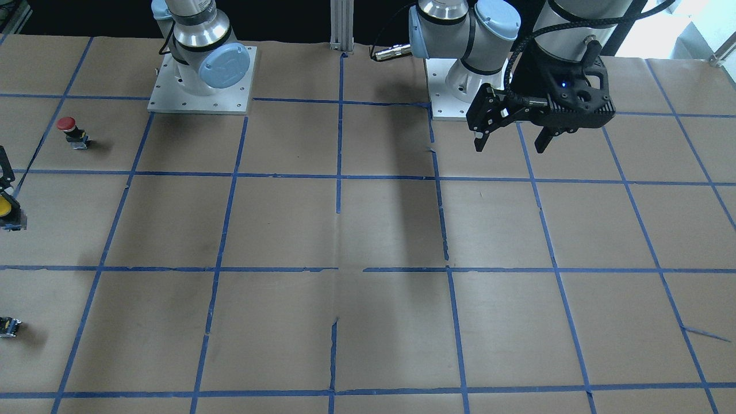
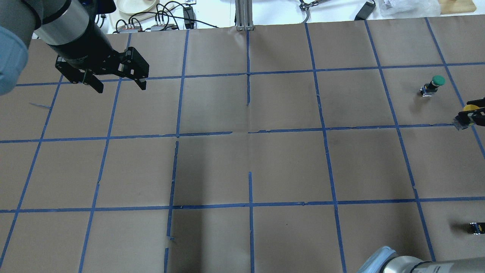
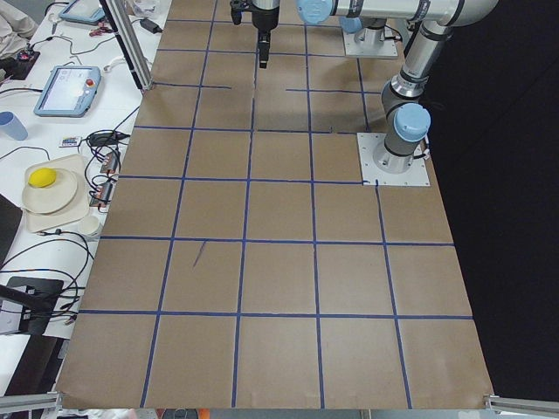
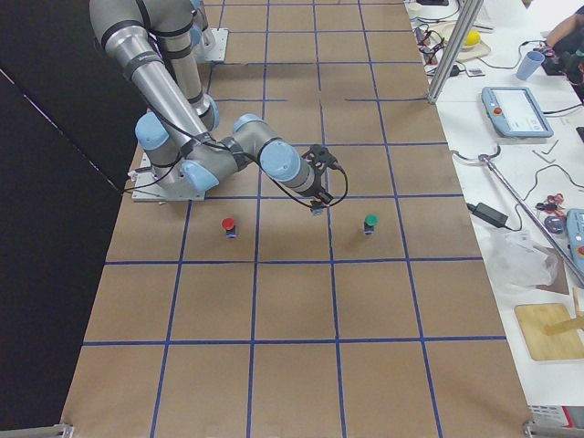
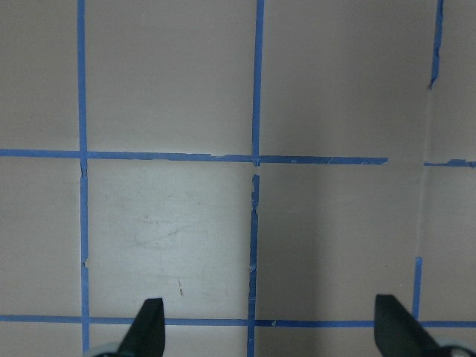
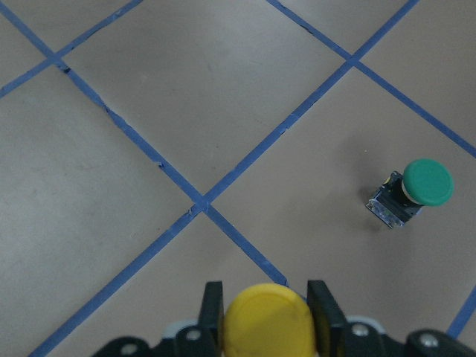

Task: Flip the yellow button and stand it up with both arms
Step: 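Lower the yellow button upright onto the table with the right gripper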

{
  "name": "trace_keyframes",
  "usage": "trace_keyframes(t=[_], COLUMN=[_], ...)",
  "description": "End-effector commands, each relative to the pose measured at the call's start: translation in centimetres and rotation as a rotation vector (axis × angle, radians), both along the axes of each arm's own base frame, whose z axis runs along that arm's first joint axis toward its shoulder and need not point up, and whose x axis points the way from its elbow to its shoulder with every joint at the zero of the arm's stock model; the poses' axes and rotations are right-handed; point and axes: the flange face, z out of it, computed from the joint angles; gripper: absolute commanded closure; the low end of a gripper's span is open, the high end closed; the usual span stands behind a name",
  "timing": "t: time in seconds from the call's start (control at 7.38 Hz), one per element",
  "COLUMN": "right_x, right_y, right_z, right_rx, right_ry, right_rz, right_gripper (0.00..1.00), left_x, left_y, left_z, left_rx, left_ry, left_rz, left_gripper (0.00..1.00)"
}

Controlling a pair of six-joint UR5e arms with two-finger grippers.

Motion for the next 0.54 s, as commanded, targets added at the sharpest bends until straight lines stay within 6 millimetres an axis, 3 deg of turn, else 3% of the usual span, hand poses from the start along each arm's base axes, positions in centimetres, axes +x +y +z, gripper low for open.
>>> trace_keyframes(t=[0.0,0.41], right_x=[-2.9,-4.5], right_y=[1.1,2.3], right_z=[-3.0,-5.8], right_rx=[-0.062,-0.102], right_ry=[-0.027,-0.058], right_rz=[0.082,0.196], right_gripper=[0.93,0.93], left_x=[0.0,-0.2], left_y=[-0.1,0.0], left_z=[0.0,0.0], left_rx=[-0.001,-0.001], left_ry=[0.003,0.003], left_rz=[-0.008,-0.011], left_gripper=[0.01,0.01])
